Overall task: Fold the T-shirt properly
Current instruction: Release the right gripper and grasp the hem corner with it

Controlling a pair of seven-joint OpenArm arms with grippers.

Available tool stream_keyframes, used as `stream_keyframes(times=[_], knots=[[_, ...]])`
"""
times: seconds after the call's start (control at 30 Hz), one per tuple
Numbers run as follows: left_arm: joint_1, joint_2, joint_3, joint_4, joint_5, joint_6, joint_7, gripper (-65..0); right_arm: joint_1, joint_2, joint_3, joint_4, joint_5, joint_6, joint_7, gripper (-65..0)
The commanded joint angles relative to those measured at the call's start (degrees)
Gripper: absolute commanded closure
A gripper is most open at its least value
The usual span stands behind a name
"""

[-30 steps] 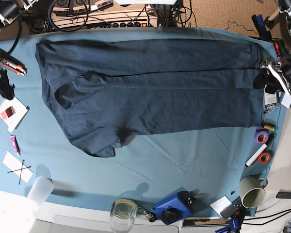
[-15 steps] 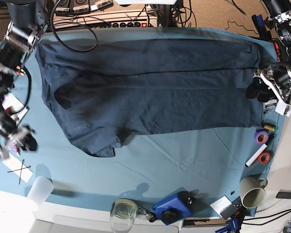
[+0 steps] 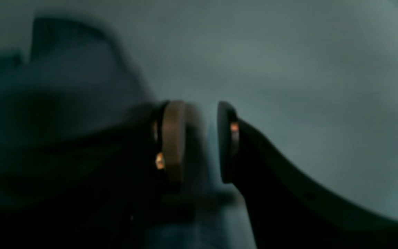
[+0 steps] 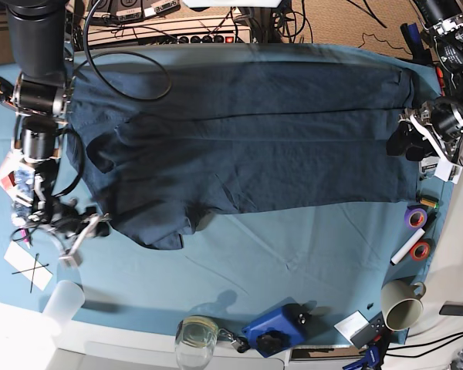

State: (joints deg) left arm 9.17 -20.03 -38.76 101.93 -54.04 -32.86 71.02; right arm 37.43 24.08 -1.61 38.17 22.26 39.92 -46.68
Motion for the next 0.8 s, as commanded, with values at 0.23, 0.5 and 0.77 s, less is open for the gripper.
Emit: stream_keyframes(times=[0.23,0.5,0.77], knots=[[-0.4,-1.1,-0.4,0.8,-1.0,0.0,-1.0,-33.1,-0.7,-0.5,0.0,0.7,-0.9,-0.5,-1.9,-16.1],[-0.4,-1.1,-0.4,0.8,-1.0,0.0,-1.0,-33.1,-1.9,-0.2,0.2,0.9,2.0,-4.4,-14.5,0.0],[-0.4,-1.1,-0.4,0.8,-1.2,0.0,-1.0,-33.1,-2.5,1.9,0.2,5.5,10.6,-3.3,-21.2,0.0]])
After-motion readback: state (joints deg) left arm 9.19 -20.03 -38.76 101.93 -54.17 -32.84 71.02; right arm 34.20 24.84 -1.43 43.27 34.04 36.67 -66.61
